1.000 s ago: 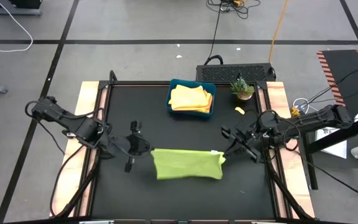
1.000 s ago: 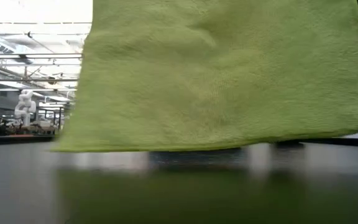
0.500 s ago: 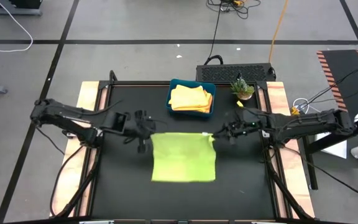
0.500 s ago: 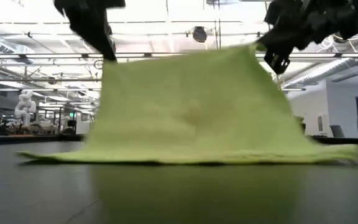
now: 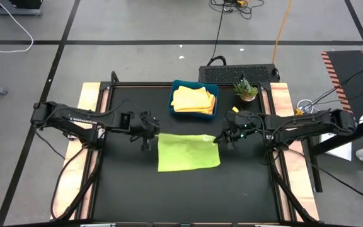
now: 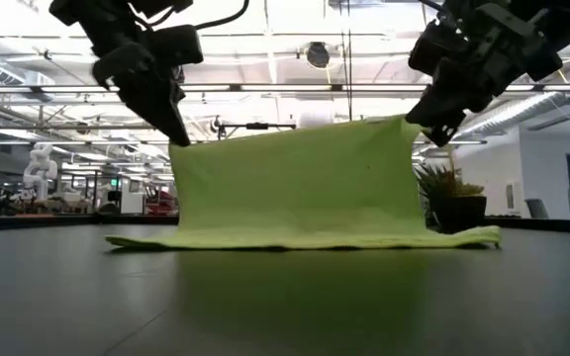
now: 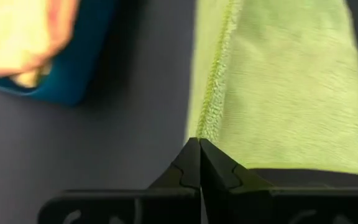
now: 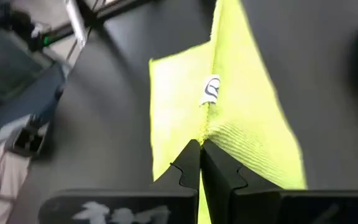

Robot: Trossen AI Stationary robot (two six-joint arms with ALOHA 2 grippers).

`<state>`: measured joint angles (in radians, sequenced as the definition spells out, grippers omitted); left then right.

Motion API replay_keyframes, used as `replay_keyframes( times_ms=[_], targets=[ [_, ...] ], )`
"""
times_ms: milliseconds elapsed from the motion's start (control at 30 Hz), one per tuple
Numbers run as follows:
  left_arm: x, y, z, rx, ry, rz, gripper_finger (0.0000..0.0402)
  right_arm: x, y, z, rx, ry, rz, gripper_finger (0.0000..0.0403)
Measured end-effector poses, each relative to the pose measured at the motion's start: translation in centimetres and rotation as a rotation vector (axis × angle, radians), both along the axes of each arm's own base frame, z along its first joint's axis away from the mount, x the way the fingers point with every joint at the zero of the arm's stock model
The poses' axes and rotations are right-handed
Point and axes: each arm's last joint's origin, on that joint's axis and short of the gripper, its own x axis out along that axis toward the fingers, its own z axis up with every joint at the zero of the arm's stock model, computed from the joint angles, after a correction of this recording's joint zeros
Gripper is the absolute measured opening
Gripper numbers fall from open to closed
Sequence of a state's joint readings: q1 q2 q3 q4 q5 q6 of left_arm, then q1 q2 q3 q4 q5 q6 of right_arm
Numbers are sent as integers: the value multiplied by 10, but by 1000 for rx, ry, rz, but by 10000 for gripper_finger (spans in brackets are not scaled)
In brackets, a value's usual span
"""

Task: Fold microfiber towels
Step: Fold the green microfiber cloth

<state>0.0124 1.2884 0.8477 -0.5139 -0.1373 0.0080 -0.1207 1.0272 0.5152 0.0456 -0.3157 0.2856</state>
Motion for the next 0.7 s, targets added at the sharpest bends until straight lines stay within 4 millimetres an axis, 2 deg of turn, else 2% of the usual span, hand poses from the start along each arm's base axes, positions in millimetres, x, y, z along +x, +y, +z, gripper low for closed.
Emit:
replay_keyframes(
  times_ms=[300, 433, 700],
  targets=[
    [5, -50, -27, -74, -4, -150, 0, 9, 24, -22, -28, 107, 144, 0],
    [9, -72, -32, -100, -26, -199, 0, 13, 33, -34, -27, 171, 187, 0],
    [13, -102, -45, -136, -34, -257, 0, 20, 45, -53, -24, 234, 231, 0]
  ],
)
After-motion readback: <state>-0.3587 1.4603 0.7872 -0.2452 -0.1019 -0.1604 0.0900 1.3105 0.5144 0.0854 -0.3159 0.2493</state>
